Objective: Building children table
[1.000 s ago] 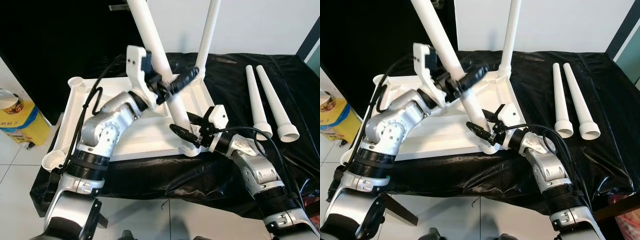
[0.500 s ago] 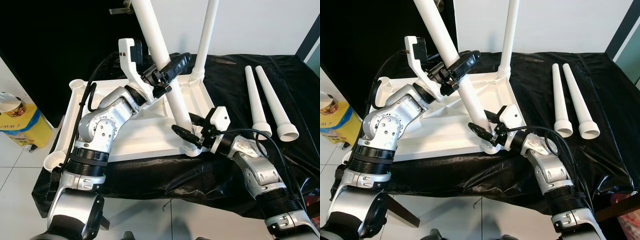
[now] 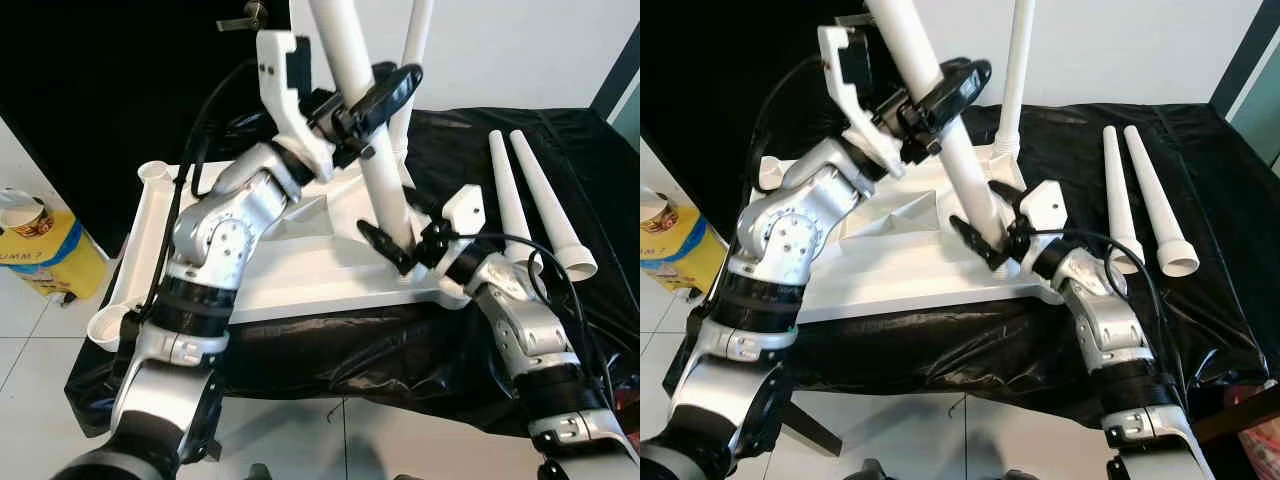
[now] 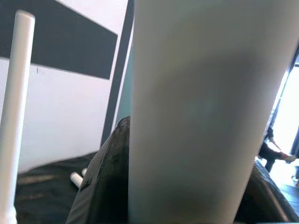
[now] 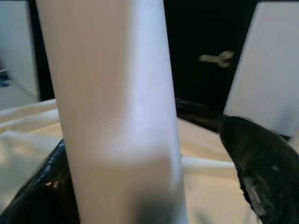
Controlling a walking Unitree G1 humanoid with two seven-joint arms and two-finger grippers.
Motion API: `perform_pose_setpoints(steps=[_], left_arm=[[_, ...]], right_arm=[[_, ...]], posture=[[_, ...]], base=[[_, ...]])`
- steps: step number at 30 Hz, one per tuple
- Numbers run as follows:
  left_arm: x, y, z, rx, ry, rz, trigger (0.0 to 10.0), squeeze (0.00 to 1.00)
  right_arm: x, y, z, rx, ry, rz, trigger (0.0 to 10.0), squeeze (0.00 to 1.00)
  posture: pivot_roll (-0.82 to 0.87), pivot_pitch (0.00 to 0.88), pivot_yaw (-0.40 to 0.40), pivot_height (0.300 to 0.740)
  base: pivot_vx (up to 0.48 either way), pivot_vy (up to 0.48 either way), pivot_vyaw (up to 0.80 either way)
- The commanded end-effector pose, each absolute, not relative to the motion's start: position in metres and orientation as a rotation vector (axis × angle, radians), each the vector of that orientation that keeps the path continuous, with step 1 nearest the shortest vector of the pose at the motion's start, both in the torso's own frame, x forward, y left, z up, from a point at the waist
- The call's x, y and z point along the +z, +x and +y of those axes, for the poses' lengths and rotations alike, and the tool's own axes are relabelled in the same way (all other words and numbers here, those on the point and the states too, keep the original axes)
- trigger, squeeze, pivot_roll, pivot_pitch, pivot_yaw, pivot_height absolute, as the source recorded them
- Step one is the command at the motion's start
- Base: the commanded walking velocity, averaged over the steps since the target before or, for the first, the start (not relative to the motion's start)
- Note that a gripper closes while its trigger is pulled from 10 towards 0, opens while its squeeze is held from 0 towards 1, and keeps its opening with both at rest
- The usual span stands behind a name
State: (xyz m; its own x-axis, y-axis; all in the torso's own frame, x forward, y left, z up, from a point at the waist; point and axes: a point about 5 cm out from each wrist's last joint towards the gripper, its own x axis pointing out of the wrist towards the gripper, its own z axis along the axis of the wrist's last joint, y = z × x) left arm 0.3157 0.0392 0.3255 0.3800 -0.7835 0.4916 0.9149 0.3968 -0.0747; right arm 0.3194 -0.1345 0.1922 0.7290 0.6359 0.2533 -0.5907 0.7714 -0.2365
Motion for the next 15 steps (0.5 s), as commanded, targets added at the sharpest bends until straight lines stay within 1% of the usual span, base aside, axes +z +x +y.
perform_pose_setpoints(steps=[1, 4, 7, 10, 12, 13, 15], left_arm=[[0.334, 0.309, 0.031, -1.199, -0.369, -0.456, 10.0, 0.0], [0.34, 0.313, 0.023, -1.16, -0.374, -0.457, 10.0, 0.0], [0.341, 0.314, 0.02, -1.148, -0.367, -0.458, 10.0, 0.0], [0.344, 0.317, 0.01, -1.082, -0.308, -0.448, 10.0, 0.0], [0.344, 0.32, 0.007, -1.05, -0.276, -0.445, 10.0, 0.0], [0.345, 0.321, 0.005, -1.027, -0.265, -0.447, 10.0, 0.0], [0.345, 0.322, 0.003, -1.0, -0.247, -0.45, 10.0, 0.0]], right_arm=[[0.19, 0.324, -0.134, 0.641, -0.146, -0.31, 10.0, 0.0], [0.19, 0.324, -0.126, 0.602, -0.166, -0.315, 10.0, 0.0], [0.191, 0.326, -0.125, 0.576, -0.181, -0.314, 10.0, 0.0], [0.194, 0.33, -0.114, 0.438, -0.208, -0.322, 10.0, 0.0], [0.195, 0.329, -0.108, 0.4, -0.233, -0.335, 10.0, 0.0], [0.194, 0.33, -0.102, 0.374, -0.249, -0.326, 10.0, 0.0], [0.193, 0.332, -0.099, 0.343, -0.255, -0.314, 10.0, 0.0]], posture=[[-0.07, 0.003, 0.035, 0.74], [-0.08, 0.029, 0.041, 0.74], [-0.08, 0.042, 0.05, 0.74], [-0.08, 0.072, 0.062, 0.74], [-0.08, 0.072, 0.062, 0.74], [-0.08, 0.086, 0.064, 0.74], [-0.07, 0.092, 0.062, 0.74]], base=[[0.0, 0.0, 0.0], [0.0, 0.0, 0.0], [0.0, 0.0, 0.0], [0.0, 0.0, 0.0], [0.0, 0.0, 0.0], [0.0, 0.0, 0.0], [0.0, 0.0, 0.0]])
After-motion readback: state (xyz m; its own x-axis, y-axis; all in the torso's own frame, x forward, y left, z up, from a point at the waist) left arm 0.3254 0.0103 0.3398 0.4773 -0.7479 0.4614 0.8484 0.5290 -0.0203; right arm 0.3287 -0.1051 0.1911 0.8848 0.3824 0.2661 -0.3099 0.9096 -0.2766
